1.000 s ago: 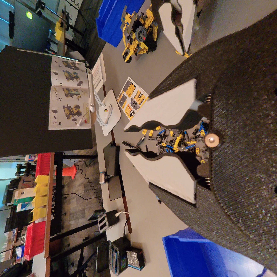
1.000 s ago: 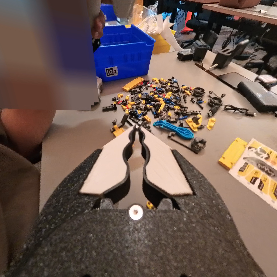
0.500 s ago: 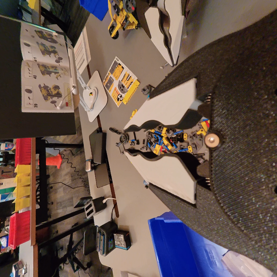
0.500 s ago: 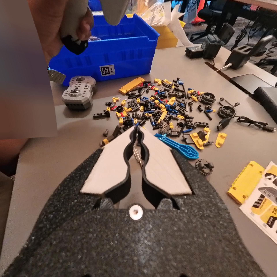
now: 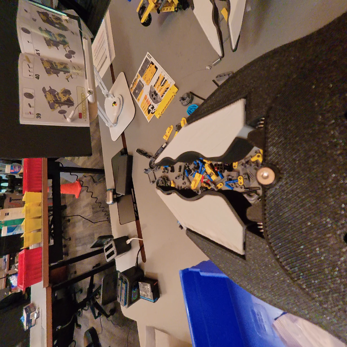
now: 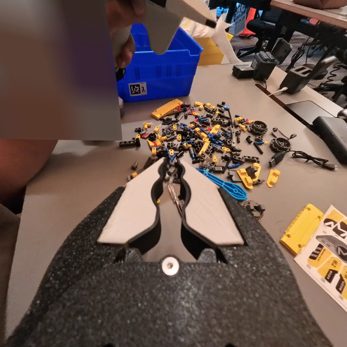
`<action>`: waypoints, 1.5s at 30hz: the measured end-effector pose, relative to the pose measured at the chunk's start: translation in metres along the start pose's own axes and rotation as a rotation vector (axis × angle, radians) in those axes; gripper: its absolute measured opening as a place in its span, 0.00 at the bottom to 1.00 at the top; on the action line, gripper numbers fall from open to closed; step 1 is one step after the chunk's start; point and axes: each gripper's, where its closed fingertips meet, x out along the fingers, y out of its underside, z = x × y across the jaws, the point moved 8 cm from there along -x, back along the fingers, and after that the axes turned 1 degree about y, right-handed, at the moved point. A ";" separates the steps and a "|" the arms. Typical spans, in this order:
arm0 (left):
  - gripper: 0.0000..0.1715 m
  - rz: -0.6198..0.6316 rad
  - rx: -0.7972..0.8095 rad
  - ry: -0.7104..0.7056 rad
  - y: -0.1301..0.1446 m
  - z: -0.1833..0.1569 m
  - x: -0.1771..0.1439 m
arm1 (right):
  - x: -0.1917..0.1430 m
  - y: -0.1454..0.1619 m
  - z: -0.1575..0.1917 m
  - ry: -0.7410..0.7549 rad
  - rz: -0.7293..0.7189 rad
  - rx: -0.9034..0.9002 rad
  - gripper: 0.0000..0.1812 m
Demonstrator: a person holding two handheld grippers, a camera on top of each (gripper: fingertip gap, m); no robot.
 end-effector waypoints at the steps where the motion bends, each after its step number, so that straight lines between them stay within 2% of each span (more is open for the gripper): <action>1: 0.12 -0.009 -0.009 0.004 -0.002 0.002 -0.003 | 0.001 -0.002 0.000 0.002 0.006 -0.002 0.06; 4: 0.12 -0.043 -0.032 0.009 -0.006 0.009 -0.011 | 0.007 -0.015 -0.004 0.013 0.038 -0.022 0.06; 7: 0.12 -0.065 -0.057 0.022 -0.005 0.015 -0.017 | 0.020 -0.036 -0.006 -0.057 0.056 0.012 0.05; 12: 0.12 -0.092 -0.106 0.021 -0.004 0.025 -0.026 | 0.071 -0.067 -0.010 -0.197 0.166 -0.007 0.04; 15: 0.12 -0.124 -0.112 -0.016 -0.005 0.033 -0.035 | 0.117 -0.067 -0.019 -0.194 0.285 -0.118 0.03; 19: 0.12 -0.145 -0.132 -0.024 -0.004 0.040 -0.041 | 0.176 -0.049 -0.029 -0.213 0.447 -0.189 0.04; 23: 0.12 -0.148 -0.138 -0.041 -0.003 0.044 -0.043 | 0.209 -0.038 -0.028 -0.261 0.501 -0.210 0.05; 33: 0.13 -0.153 -0.145 -0.038 -0.003 0.045 -0.045 | 0.230 -0.040 -0.026 -0.321 0.493 -0.199 0.06; 45: 0.14 -0.147 -0.144 -0.039 -0.003 0.045 -0.044 | 0.234 -0.037 -0.020 -0.317 0.523 -0.267 0.05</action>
